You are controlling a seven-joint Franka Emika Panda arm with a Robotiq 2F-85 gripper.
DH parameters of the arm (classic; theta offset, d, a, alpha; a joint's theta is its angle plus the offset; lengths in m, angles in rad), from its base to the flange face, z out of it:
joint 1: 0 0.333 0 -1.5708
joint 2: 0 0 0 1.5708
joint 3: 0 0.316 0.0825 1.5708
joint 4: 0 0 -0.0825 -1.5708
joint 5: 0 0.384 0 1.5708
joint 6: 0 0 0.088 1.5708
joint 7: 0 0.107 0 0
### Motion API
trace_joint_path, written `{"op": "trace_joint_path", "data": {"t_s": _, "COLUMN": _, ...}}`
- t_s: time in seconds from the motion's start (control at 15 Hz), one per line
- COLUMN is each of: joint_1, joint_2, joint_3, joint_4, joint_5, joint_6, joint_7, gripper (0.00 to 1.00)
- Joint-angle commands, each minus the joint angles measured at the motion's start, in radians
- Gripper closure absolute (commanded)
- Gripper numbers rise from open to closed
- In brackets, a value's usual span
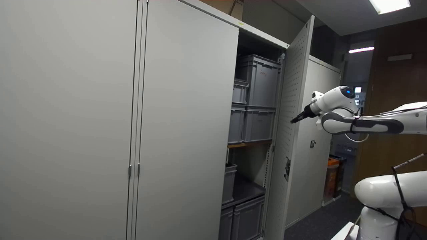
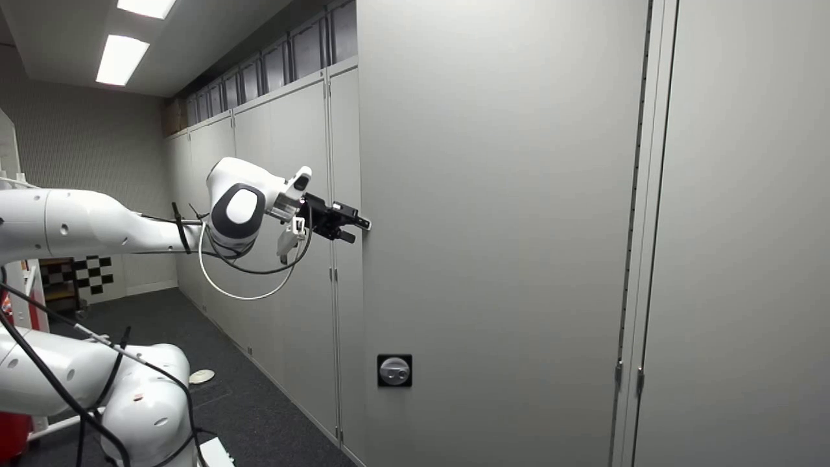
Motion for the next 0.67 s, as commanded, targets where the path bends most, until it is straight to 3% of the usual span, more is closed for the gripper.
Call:
{"op": "trace_joint_path", "data": {"t_s": 0.0, "joint_1": 0.010, "joint_2": 0.049, "joint_3": 0.015, "joint_4": 0.059, "joint_5": 0.009, "joint_6": -0.038, "joint_7": 0.013, "gripper": 0.00}}
{"op": "trace_joint_path", "data": {"t_s": 0.6, "joint_1": 0.039, "joint_2": 0.061, "joint_3": 0.030, "joint_4": 0.091, "joint_5": 0.009, "joint_6": -0.091, "joint_7": 0.013, "gripper": 0.00}}
